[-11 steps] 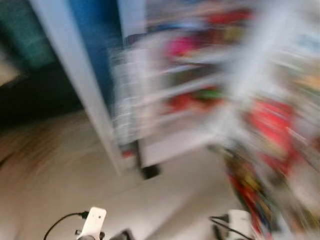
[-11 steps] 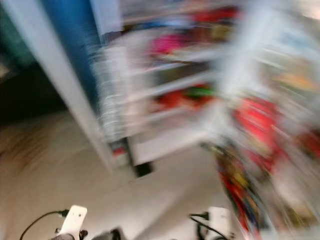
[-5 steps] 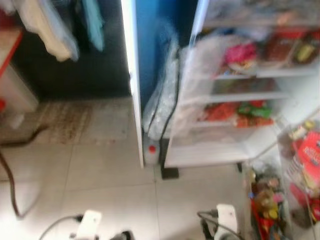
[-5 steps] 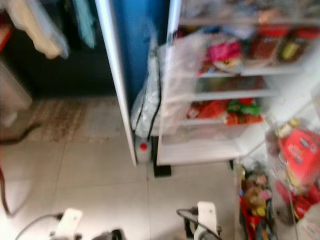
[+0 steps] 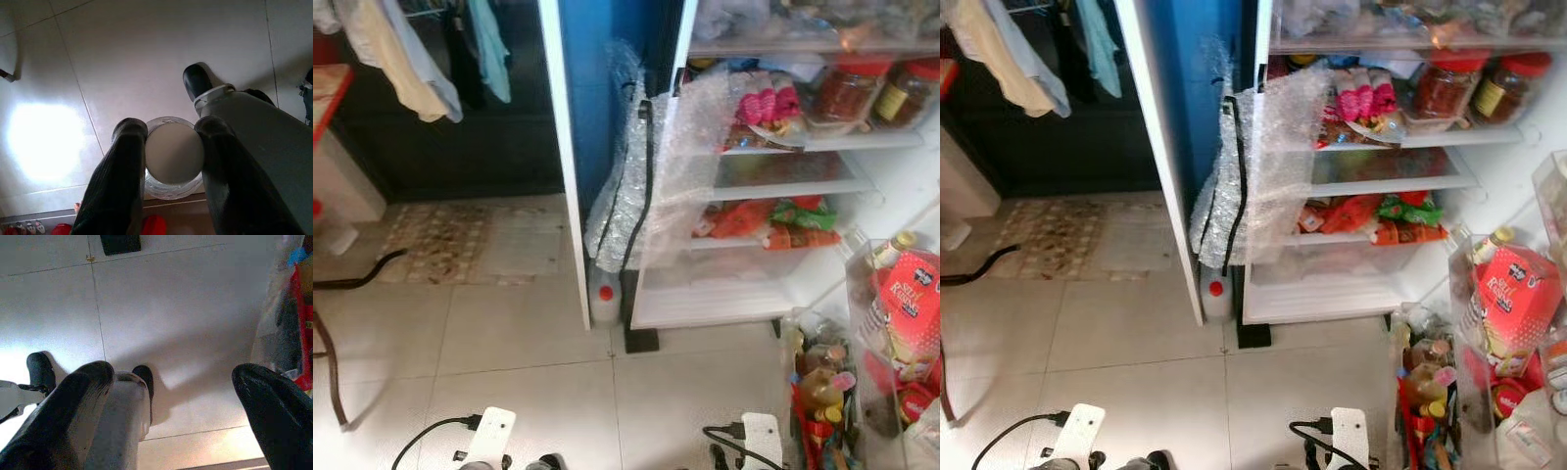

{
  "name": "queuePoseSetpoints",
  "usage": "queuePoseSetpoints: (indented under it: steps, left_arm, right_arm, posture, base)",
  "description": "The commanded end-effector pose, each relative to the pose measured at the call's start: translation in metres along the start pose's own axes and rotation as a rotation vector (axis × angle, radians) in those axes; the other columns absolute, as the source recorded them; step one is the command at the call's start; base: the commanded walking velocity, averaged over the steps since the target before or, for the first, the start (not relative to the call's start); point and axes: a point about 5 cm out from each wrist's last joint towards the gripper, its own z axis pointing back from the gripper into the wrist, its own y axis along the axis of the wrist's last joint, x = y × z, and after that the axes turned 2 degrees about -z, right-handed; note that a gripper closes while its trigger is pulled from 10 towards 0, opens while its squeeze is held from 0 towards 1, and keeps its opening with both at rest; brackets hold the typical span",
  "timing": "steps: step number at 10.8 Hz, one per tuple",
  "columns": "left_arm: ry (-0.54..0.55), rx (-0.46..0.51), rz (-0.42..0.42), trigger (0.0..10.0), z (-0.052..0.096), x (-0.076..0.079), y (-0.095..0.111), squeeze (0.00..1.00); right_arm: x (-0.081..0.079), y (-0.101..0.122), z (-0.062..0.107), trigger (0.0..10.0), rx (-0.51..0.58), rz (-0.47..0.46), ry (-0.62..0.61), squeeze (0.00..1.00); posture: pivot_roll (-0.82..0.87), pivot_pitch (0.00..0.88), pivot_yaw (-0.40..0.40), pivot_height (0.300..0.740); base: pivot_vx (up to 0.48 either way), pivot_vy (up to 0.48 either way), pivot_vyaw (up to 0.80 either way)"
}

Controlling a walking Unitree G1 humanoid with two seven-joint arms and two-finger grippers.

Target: Restocking fridge

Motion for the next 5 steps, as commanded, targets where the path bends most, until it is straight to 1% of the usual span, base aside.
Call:
queuePoseSetpoints:
  steps: [1,5]
  left_arm:
    - [-0.015,-0.035,-0.014,10.0,0.0012,0.0029,-0.0107,0.00]
    - [-0.017,-0.035,-0.019,10.0,0.0012,0.0029,-0.0109,0.00]
  right_arm:
    - [0.0041,-0.0098,0.0023,10.0,-0.035,0.003,-0.013,0.00]
    - [0.0020,-0.0110,0.0022,10.0,-0.043,0.009,-0.006,0.00]
  posture:
    - [-0.16,0.164,-0.041,0.740]
    - [-0.16,0.169,-0.043,0.740]
  base:
    - [0.000,0.000,0.00]
    - [0.000,0.000,0.00]
